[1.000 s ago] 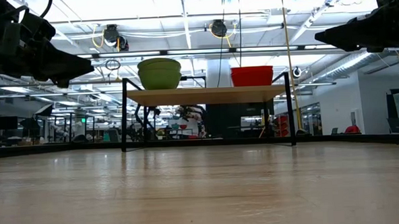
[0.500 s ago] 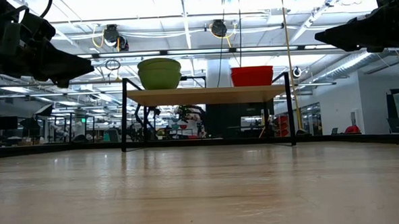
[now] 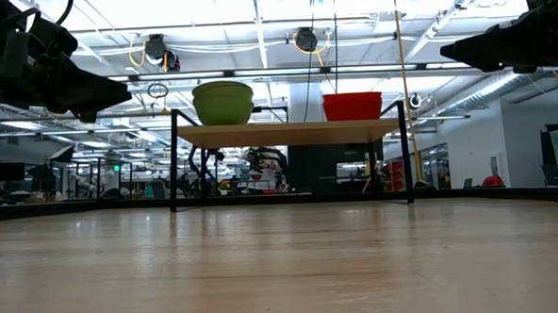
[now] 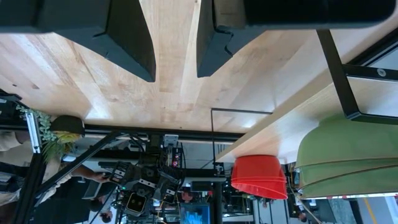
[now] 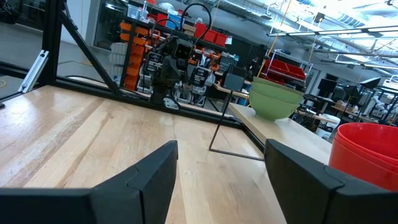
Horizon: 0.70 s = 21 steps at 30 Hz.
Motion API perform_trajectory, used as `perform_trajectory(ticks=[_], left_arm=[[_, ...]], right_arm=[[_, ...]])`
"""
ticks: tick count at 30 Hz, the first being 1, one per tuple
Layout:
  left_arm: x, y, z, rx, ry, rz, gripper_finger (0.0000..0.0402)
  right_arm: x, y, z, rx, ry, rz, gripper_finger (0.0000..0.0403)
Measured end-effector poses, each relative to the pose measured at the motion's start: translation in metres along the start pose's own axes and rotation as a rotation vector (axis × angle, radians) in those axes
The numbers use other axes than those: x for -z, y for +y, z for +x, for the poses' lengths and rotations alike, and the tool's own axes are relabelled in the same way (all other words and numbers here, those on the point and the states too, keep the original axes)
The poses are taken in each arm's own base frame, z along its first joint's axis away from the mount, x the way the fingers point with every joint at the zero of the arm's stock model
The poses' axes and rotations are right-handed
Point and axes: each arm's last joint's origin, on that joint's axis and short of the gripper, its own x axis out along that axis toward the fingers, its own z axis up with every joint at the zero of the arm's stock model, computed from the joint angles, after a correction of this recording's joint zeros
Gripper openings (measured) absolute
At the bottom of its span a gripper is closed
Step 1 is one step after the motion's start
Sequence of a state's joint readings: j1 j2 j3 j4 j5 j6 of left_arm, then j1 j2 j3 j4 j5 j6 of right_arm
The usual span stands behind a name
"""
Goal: Pick & Place Mini bowls
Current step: Return to home position
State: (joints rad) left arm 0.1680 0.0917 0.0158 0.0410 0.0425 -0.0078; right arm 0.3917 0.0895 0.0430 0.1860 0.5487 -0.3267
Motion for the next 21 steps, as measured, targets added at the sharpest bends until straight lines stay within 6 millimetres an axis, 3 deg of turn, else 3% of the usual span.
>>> perform_trajectory(ticks=[21], left_arm=[[0.0000, 0.0000, 0.0000, 0.000, 0.000, 0.000, 0.0120]], right_arm=[[0.0000, 0.0000, 0.0000, 0.000, 0.000, 0.000, 0.0227]])
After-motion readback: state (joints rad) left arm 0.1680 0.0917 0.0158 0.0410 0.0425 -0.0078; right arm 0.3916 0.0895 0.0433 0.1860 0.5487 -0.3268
